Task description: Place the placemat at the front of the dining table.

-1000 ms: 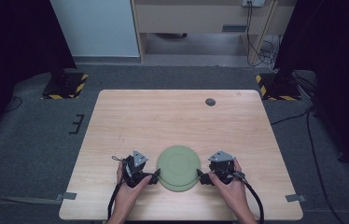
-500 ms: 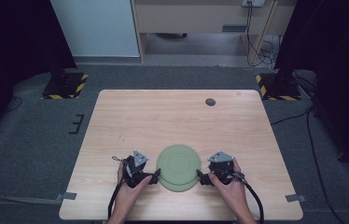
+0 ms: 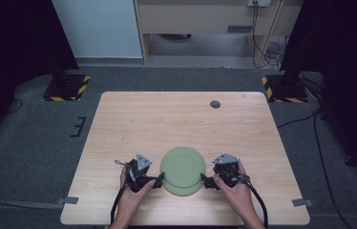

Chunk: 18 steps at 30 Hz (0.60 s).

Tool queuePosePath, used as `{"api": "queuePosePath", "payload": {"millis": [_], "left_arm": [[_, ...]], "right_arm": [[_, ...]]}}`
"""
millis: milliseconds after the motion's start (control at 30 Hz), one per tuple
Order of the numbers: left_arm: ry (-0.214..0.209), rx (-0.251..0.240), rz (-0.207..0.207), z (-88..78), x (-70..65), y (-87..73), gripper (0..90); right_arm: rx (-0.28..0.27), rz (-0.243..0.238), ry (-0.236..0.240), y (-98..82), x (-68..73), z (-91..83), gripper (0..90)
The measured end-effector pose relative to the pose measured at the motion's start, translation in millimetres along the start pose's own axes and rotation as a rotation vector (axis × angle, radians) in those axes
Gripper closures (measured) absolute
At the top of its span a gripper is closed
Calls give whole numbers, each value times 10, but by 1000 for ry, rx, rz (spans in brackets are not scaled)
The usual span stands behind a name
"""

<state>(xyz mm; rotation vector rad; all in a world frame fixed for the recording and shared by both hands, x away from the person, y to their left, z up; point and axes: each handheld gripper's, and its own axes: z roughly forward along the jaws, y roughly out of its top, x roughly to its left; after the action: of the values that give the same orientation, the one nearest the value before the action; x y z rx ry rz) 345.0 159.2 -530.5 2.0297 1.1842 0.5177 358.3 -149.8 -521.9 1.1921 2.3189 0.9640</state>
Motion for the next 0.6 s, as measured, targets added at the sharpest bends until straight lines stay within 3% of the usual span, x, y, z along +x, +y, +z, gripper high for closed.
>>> {"api": "queuePosePath", "payload": {"millis": [33,333,367,600], "left_arm": [[-6,2,5,-13,-11,-3,29],[-24,10,14,-35,-29,-20,30],[-28,12,16,-34,-32,-24,29],[-33,17,17,-32,-43,-29,30]], "right_arm": [[12,6,25,45,4,-14,50],[74,-47,65,387,-25,6,48],[98,-53,78,494,-47,45,48],[158,-28,117,680,-115,249,85]]}}
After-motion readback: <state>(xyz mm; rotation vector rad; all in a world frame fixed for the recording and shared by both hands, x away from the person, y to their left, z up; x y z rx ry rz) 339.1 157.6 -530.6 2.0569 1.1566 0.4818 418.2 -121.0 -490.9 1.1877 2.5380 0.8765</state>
